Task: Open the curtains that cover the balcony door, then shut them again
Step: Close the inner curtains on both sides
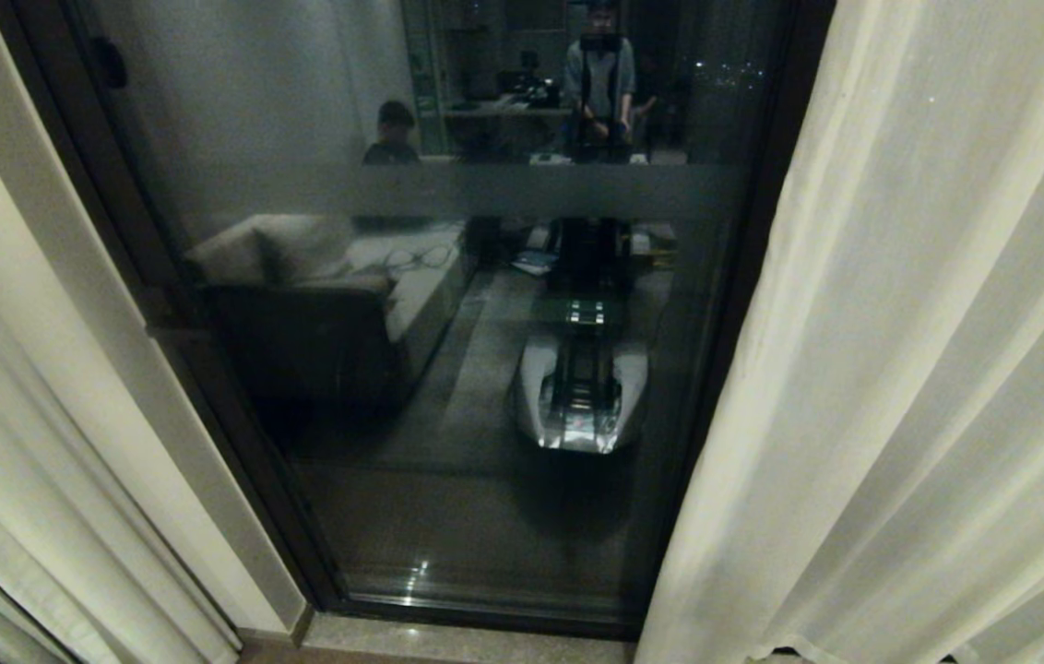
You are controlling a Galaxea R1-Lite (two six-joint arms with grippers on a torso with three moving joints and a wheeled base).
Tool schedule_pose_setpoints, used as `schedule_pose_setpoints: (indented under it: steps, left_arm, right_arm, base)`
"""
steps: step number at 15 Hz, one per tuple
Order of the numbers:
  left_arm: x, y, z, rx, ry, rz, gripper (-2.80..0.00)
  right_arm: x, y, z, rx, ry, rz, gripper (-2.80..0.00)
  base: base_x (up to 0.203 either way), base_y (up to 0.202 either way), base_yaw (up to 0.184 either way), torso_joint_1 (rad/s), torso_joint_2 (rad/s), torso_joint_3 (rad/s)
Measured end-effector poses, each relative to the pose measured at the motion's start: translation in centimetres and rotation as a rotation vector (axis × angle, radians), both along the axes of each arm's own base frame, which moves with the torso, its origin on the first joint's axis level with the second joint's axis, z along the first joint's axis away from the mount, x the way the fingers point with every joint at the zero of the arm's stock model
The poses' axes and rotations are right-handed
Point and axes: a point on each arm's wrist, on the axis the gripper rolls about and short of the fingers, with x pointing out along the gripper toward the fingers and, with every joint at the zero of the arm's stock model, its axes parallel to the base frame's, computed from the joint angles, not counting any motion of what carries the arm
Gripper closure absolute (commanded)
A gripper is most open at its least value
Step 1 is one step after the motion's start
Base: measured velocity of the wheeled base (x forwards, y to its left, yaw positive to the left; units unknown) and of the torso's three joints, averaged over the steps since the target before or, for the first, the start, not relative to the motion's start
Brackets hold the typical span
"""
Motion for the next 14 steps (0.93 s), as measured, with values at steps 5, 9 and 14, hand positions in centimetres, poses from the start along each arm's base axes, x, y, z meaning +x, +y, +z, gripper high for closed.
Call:
schedule_pose_setpoints:
  steps: [5, 9, 14]
  left_arm:
    - [0.00, 0.00, 0.00, 0.000, 0.000, -0.001, 0.00]
    - [0.00, 0.00, 0.00, 0.000, 0.000, -0.001, 0.00]
    - [0.00, 0.00, 0.00, 0.000, 0.000, -0.001, 0.00]
  right_arm:
    - [-1.02, -0.01, -0.21, 0.038, -0.122, 0.007, 0.00]
    - [-1.15, -0.02, -0.25, 0.051, -0.138, 0.007, 0.00]
    - [-1.16, -0.01, -0.25, 0.051, -0.140, 0.007, 0.00]
  base:
    - [0.000, 0.000, 0.000, 0.000, 0.00, 0.000]
    - [0.000, 0.000, 0.000, 0.000, 0.00, 0.000]
    - [0.000, 0.000, 0.000, 0.000, 0.00, 0.000]
